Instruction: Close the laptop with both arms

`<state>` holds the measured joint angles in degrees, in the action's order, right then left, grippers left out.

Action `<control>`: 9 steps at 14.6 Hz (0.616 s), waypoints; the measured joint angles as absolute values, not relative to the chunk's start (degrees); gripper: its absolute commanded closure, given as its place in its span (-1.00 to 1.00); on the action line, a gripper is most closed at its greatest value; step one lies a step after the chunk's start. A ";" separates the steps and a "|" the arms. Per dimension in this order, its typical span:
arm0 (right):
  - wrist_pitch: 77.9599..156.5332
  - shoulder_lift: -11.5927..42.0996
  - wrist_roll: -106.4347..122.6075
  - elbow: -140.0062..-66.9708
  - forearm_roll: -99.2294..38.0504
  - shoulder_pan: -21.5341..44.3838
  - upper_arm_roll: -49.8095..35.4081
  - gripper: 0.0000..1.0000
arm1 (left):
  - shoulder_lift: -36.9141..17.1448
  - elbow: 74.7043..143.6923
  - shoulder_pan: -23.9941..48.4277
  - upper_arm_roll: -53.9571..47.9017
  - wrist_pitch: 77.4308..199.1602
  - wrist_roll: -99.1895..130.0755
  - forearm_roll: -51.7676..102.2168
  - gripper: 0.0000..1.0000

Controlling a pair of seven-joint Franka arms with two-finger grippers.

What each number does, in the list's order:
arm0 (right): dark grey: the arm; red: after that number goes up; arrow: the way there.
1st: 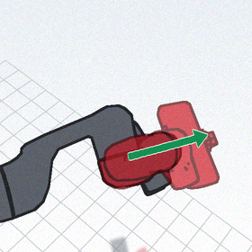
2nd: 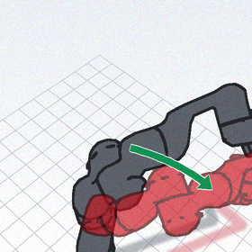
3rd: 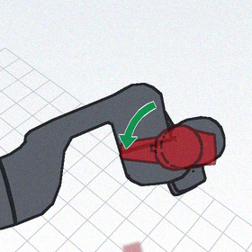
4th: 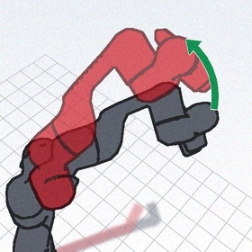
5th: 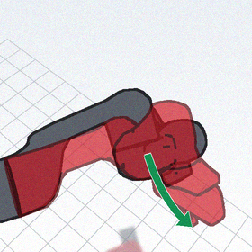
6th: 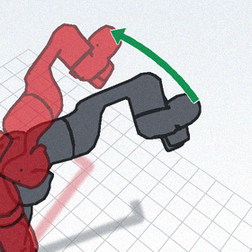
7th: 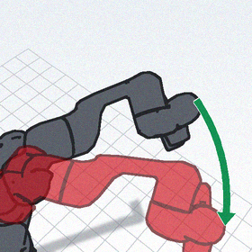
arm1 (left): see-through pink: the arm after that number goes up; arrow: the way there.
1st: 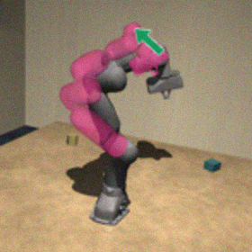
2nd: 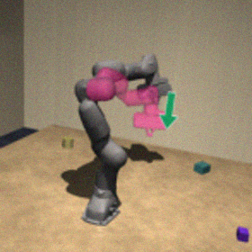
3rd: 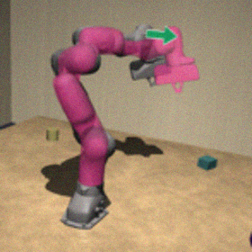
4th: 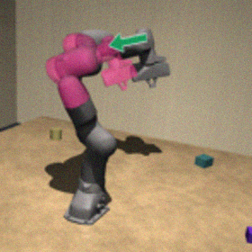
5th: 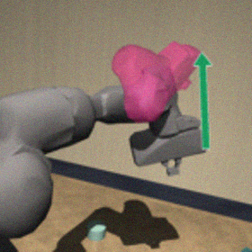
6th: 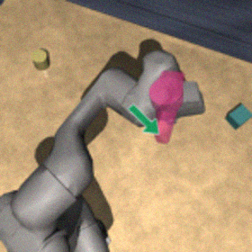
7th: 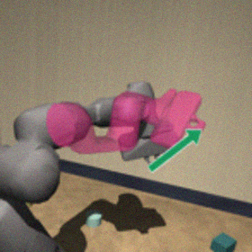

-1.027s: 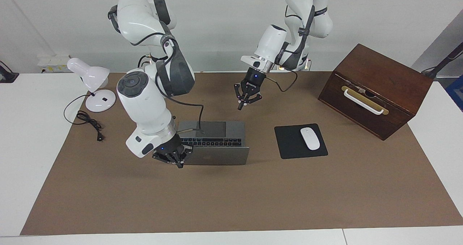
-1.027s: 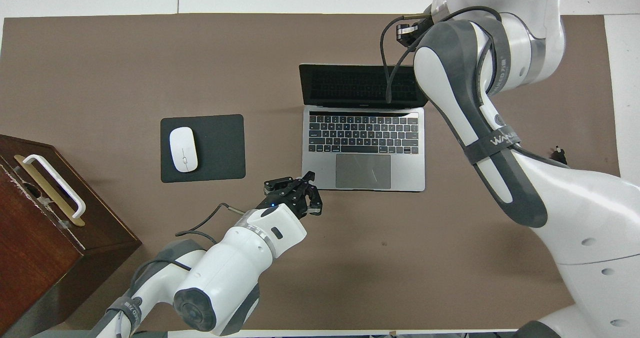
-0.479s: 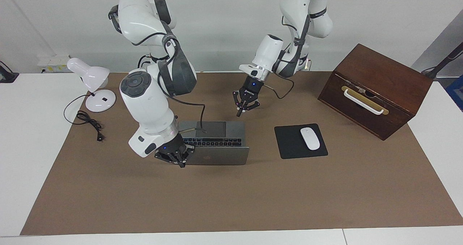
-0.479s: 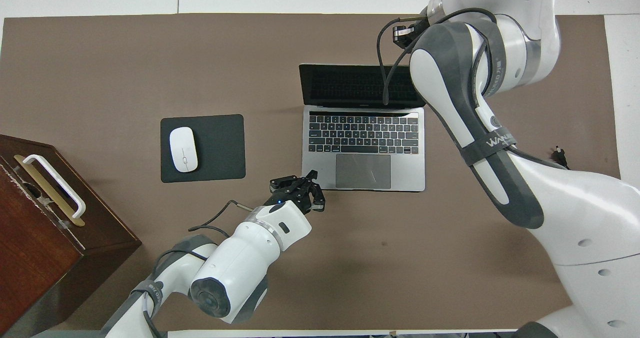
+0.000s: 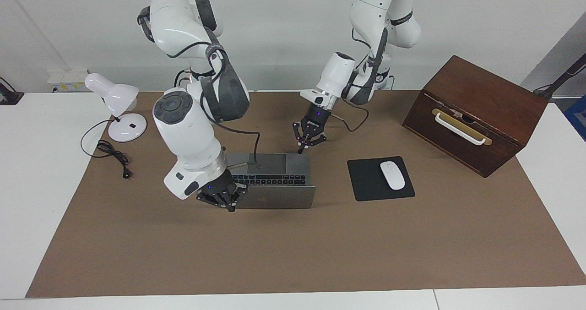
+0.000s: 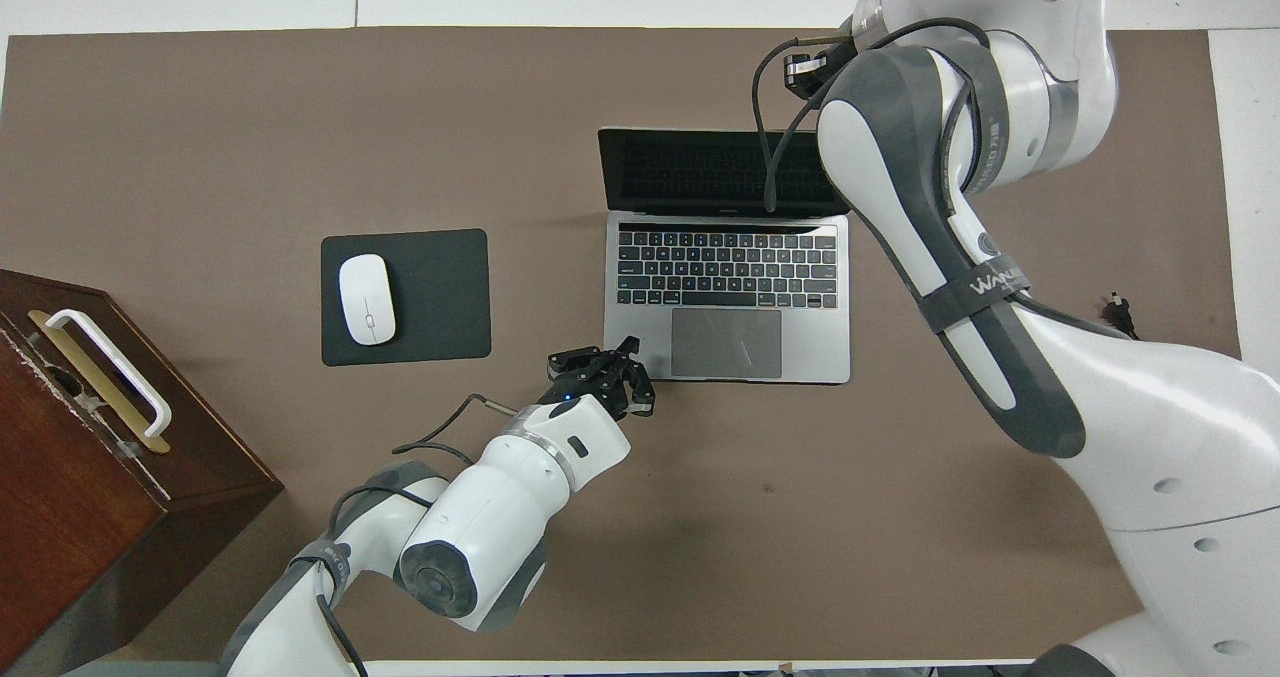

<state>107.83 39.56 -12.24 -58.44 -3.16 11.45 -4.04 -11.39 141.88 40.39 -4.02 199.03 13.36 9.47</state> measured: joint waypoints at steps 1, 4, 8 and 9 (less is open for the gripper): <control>107.83 39.56 -12.24 -58.46 -3.16 11.46 -4.04 1.00 | -11.76 141.88 40.39 -3.99 199.19 13.00 9.47 1.00; 107.83 39.56 -12.24 -58.51 -3.16 11.46 -4.04 1.00 | -12.49 141.88 40.39 -3.93 199.39 12.17 9.47 1.00; 107.83 39.56 -12.24 -58.53 -3.16 11.47 -4.04 1.00 | -14.51 141.44 40.38 -3.87 199.42 11.60 9.47 1.00; 107.83 39.56 -12.24 -58.53 -3.16 11.48 -4.04 1.00 | -15.25 140.96 40.38 -3.87 199.43 11.55 9.47 1.00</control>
